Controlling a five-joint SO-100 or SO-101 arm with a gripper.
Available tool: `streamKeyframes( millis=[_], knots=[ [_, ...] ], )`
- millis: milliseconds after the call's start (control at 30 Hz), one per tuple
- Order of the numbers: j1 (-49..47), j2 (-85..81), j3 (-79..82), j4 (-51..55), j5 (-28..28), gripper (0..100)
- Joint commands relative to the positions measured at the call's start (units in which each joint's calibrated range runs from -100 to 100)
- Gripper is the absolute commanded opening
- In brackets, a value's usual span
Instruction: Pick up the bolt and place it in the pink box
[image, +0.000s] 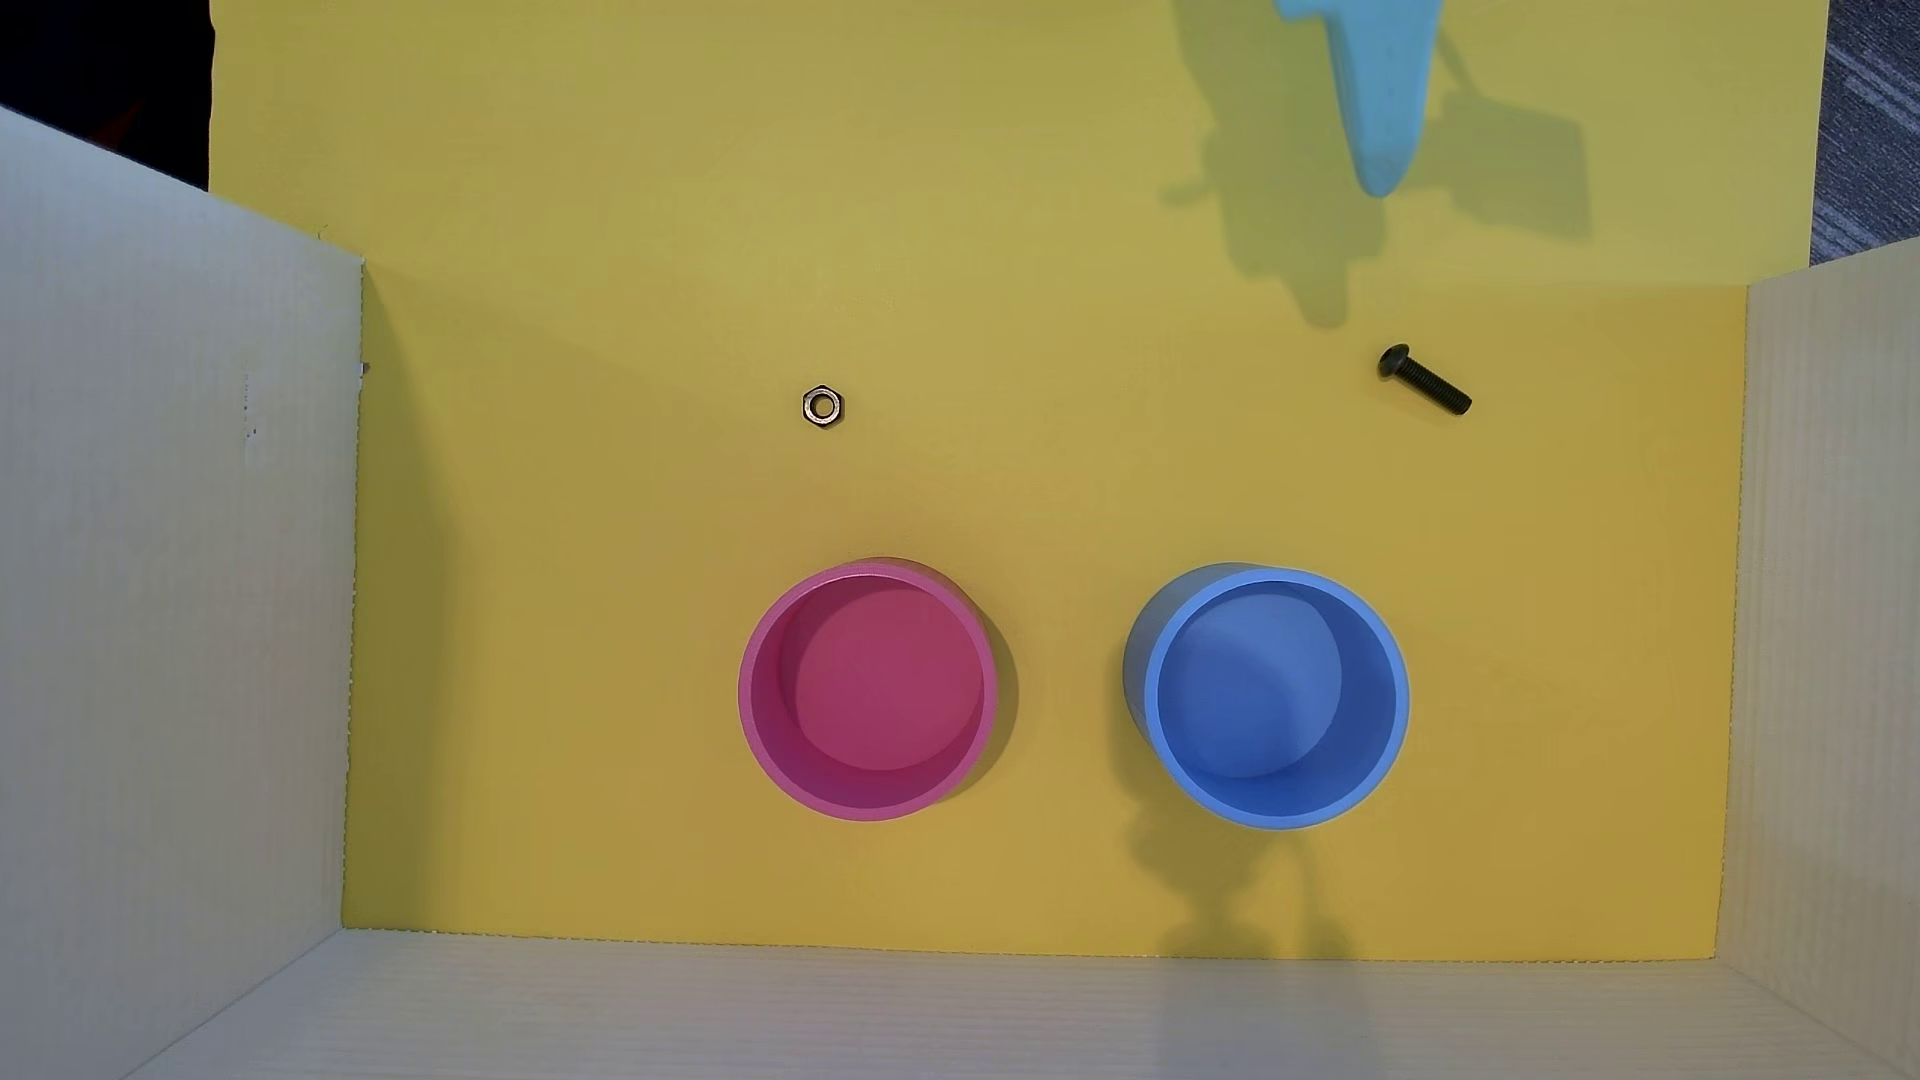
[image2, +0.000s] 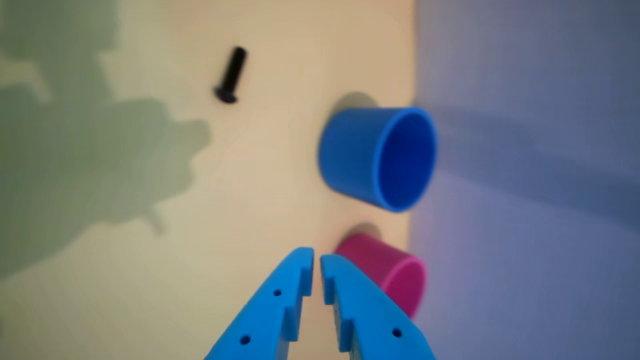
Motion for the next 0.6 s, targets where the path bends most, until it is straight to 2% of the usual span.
streamKeyframes(
  millis=[0, 133, 467, 567],
  knots=[
    [-2.2, 13.8, -8.5, 1.8, -3.7, 2],
    [-5.5, 26.6, -14.5, 2.2, -7.6, 2],
    [-4.9, 48.7, -27.3, 2.5, -8.1, 2],
    [-5.0, 52.7, -29.3, 2.5, -8.1, 8]
  ],
)
